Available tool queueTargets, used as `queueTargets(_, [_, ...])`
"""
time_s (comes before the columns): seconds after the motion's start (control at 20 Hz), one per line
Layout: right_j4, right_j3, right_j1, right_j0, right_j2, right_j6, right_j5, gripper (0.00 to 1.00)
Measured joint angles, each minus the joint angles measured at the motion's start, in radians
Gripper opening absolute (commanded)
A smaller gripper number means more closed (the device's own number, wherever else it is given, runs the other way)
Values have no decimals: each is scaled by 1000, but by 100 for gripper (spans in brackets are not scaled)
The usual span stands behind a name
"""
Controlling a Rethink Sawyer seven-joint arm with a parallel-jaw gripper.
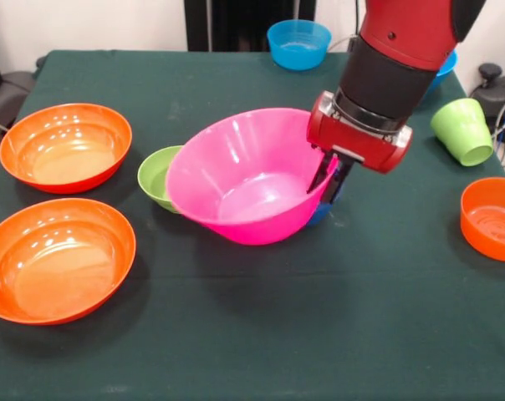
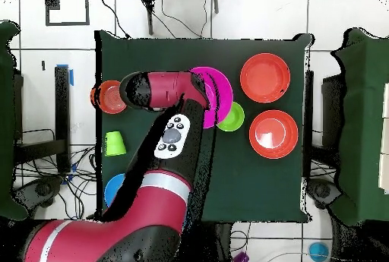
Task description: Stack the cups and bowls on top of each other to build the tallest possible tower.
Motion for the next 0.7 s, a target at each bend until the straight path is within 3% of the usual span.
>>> queueTargets(0.7, [-20, 8, -18, 6, 5, 0, 5, 0])
